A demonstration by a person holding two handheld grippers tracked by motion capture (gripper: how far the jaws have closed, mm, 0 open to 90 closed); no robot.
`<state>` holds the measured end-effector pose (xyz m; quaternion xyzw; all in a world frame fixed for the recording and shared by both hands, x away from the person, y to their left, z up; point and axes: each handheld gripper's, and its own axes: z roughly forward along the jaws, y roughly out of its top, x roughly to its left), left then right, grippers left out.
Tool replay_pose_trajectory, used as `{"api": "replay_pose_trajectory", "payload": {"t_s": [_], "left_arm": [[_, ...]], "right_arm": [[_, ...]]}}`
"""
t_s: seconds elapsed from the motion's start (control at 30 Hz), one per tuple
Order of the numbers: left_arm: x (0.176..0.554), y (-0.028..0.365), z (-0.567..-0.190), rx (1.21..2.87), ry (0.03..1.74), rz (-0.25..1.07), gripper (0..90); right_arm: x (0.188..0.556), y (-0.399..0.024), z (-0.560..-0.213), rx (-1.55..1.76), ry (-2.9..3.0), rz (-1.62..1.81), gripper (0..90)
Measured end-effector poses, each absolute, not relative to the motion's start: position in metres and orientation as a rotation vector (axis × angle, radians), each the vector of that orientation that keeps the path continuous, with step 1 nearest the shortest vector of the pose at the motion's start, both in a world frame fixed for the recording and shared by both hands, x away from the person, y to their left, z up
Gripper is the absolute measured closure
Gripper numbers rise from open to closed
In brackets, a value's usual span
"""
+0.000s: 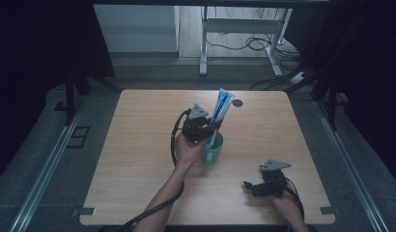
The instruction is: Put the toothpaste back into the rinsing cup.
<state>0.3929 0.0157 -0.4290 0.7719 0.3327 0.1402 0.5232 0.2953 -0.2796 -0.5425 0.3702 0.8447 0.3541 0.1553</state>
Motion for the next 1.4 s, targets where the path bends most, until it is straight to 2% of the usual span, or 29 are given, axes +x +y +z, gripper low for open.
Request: {"api": "replay_pose_trajectory", "payload": {"t_s": [0.93, 1.4], "left_arm": [[0.39, 0.01, -0.461, 1.878, 0.813, 0.337, 70.9], [0.387, 0.008, -0.465, 1.912, 0.817, 0.335, 69.4]], "right_arm": [[0.295, -0.28, -0.543, 1.061, 2.418, 1.015, 6.4], [0.295, -0.28, -0.543, 1.062, 2.418, 1.015, 6.4]]}}
